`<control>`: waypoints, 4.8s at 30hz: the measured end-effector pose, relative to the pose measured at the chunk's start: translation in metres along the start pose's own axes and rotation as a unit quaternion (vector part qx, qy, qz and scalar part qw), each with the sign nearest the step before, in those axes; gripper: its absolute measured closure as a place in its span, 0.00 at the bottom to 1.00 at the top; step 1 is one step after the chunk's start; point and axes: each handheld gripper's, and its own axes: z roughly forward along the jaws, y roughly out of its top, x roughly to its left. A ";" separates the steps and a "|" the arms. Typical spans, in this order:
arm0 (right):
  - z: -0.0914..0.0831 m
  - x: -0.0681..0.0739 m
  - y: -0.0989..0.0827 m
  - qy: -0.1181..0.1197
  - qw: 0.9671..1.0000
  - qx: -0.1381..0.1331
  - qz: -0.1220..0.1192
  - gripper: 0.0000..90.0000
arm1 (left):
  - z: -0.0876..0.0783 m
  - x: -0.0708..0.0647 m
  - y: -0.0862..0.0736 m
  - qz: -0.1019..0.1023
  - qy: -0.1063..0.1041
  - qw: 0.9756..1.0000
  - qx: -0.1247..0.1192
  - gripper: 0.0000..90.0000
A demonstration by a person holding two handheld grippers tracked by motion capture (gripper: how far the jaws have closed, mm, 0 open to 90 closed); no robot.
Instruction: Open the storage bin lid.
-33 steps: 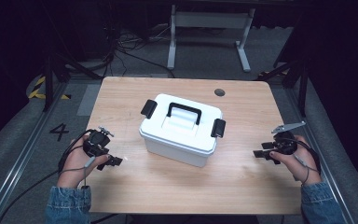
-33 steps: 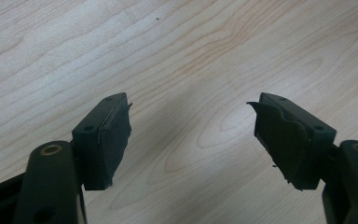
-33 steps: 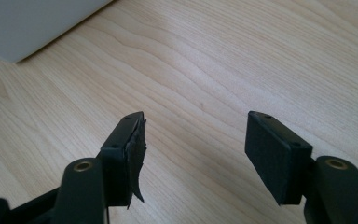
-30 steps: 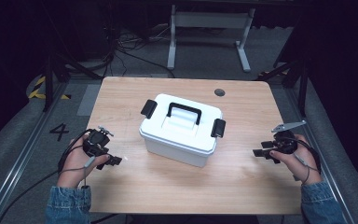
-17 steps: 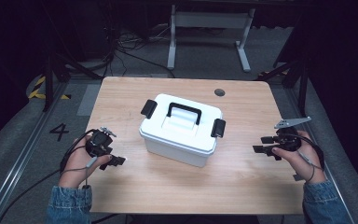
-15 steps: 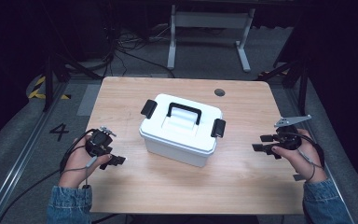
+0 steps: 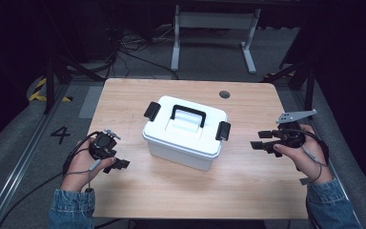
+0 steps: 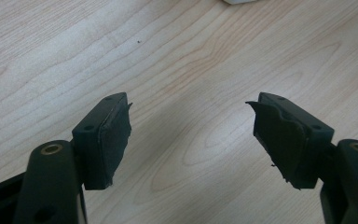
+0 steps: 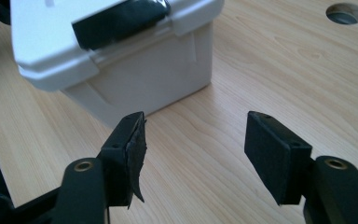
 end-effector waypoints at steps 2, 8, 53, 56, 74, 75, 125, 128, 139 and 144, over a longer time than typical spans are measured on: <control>0.000 0.004 0.008 0.001 1.000 -0.002 -0.005 0.44 | 0.000 0.001 0.000 0.001 0.001 1.000 -0.002 0.31; 0.001 0.015 0.032 0.017 1.000 -0.013 -0.017 0.45 | 0.001 0.001 0.000 0.002 0.000 1.000 -0.001 0.31; 0.109 0.048 0.136 0.071 0.993 0.038 -0.087 0.56 | 0.000 0.005 0.000 0.002 0.001 1.000 -0.006 0.30; 0.115 0.050 0.139 0.069 0.992 0.049 -0.096 0.63 | 0.000 0.005 0.000 0.000 -0.003 1.000 -0.006 0.30; 0.122 0.060 0.149 0.091 0.986 0.072 -0.121 0.92 | 0.000 0.005 0.000 0.001 -0.004 1.000 -0.006 0.30; 0.122 0.061 0.149 0.091 0.986 0.073 -0.123 0.92 | 0.000 0.005 0.000 0.001 -0.004 1.000 -0.006 0.30; 0.062 0.051 0.170 0.096 0.985 -0.003 -0.146 0.94 | 0.000 0.006 -0.001 -0.001 -0.004 1.000 -0.007 0.30; 0.055 0.044 0.168 0.086 0.986 -0.007 -0.142 0.94 | 0.000 0.006 0.000 0.000 -0.004 1.000 -0.007 0.30; 0.029 0.015 0.156 0.049 0.992 -0.013 -0.117 0.94 | 0.001 0.005 0.000 0.001 -0.005 1.000 -0.002 0.30; 0.019 0.004 0.151 0.038 0.993 -0.020 -0.107 0.94 | 0.002 0.005 0.001 0.004 -0.005 1.000 0.000 0.30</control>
